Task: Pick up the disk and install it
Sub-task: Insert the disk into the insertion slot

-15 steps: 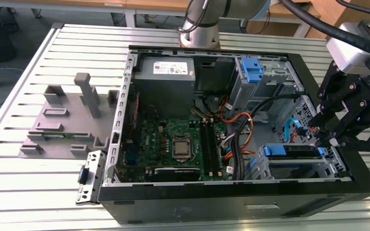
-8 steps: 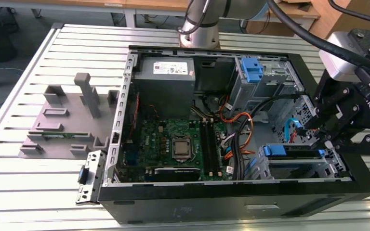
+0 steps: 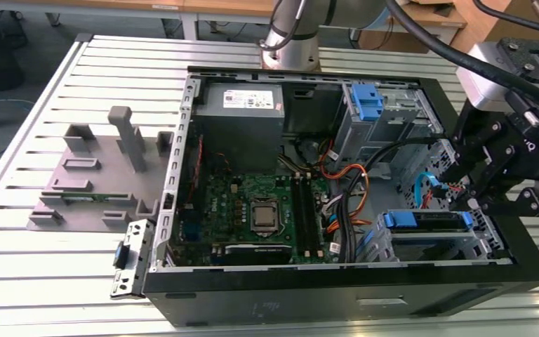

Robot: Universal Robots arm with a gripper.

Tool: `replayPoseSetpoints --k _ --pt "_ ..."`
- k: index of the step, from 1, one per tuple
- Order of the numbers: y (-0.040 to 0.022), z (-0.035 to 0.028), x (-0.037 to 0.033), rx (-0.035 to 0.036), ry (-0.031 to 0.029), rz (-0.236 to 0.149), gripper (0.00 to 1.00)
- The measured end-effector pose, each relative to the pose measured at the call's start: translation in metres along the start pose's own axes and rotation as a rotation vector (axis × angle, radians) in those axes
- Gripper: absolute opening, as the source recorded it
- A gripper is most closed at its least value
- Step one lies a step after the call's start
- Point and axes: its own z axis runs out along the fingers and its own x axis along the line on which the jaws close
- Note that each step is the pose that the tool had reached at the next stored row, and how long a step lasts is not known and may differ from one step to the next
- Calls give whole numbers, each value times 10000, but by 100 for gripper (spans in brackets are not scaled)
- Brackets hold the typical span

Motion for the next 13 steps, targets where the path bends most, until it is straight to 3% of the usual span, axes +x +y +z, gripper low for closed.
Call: replayPoseSetpoints --k 13 --pt "-9 51 0 0 1 0 42"
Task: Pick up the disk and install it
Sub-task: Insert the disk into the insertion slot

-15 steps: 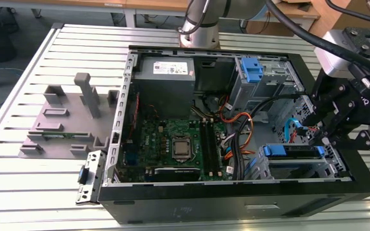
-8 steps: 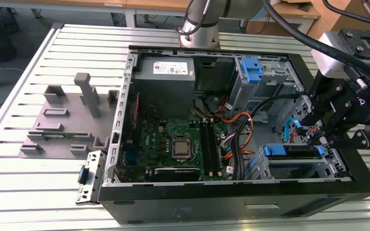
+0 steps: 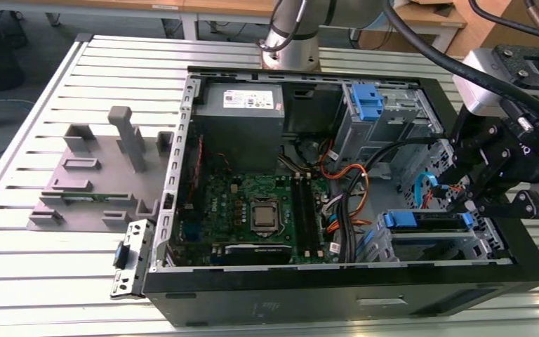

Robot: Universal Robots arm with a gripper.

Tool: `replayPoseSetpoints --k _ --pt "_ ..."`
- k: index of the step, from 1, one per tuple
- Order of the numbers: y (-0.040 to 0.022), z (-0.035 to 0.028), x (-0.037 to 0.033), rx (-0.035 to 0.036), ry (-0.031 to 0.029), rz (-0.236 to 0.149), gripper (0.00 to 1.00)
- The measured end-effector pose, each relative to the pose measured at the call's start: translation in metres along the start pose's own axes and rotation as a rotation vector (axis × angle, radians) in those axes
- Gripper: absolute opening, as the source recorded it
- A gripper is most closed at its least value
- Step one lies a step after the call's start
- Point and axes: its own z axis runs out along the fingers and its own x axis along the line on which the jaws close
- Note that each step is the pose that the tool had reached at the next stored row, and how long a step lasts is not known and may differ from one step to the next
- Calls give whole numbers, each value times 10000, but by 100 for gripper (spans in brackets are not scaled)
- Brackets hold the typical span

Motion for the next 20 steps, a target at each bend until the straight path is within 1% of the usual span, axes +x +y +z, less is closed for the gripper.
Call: replayPoseSetpoints --k 20 --pt "-2 28 2 0 0 -1 42"
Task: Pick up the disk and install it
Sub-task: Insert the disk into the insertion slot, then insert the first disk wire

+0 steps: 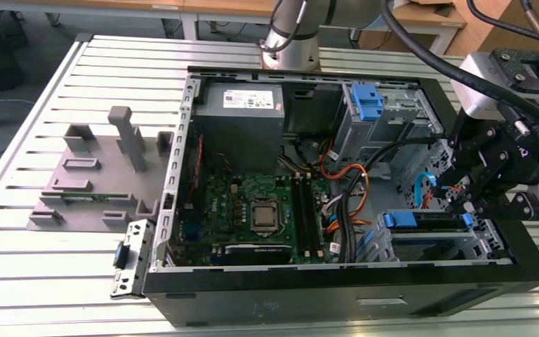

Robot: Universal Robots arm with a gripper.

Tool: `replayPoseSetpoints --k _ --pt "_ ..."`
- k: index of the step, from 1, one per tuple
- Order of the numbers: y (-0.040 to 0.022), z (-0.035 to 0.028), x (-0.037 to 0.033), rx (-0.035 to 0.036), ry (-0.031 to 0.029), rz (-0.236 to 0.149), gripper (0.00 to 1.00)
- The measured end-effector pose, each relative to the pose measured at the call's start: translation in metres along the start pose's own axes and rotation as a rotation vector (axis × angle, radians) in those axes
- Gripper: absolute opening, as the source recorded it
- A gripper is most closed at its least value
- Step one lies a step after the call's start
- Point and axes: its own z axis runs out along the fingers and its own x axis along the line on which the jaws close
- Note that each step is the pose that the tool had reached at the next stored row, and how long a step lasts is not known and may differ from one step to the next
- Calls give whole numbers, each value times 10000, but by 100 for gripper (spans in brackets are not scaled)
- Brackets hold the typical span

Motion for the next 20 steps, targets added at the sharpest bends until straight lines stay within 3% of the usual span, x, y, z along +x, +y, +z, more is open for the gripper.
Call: replayPoseSetpoints --k 20 --pt "-1 53 -10 0 -1 0 42"
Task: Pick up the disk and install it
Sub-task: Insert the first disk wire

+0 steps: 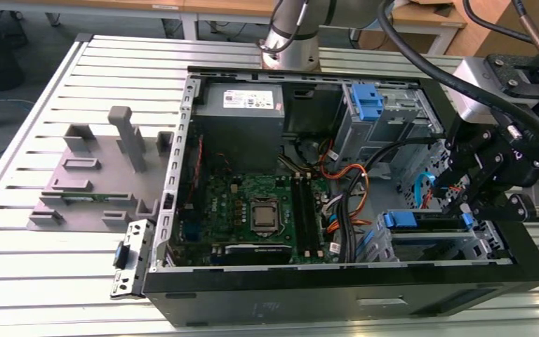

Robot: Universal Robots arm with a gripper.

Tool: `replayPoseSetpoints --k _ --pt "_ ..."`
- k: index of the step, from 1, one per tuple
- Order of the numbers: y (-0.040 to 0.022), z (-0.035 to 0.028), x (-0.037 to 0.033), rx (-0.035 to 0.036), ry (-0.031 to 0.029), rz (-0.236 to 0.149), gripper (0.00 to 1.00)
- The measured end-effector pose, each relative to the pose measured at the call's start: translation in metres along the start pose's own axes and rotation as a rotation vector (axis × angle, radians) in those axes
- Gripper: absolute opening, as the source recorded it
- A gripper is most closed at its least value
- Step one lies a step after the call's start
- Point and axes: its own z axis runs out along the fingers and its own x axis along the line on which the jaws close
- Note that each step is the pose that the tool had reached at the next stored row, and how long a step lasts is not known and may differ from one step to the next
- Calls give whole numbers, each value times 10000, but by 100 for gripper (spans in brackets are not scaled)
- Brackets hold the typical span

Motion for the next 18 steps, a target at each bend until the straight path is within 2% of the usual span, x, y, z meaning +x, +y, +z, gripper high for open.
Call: replayPoseSetpoints --k 9,18 --pt "0 4 -4 0 -3 0 42" --pt "-1 23 -85 0 17 1 42"
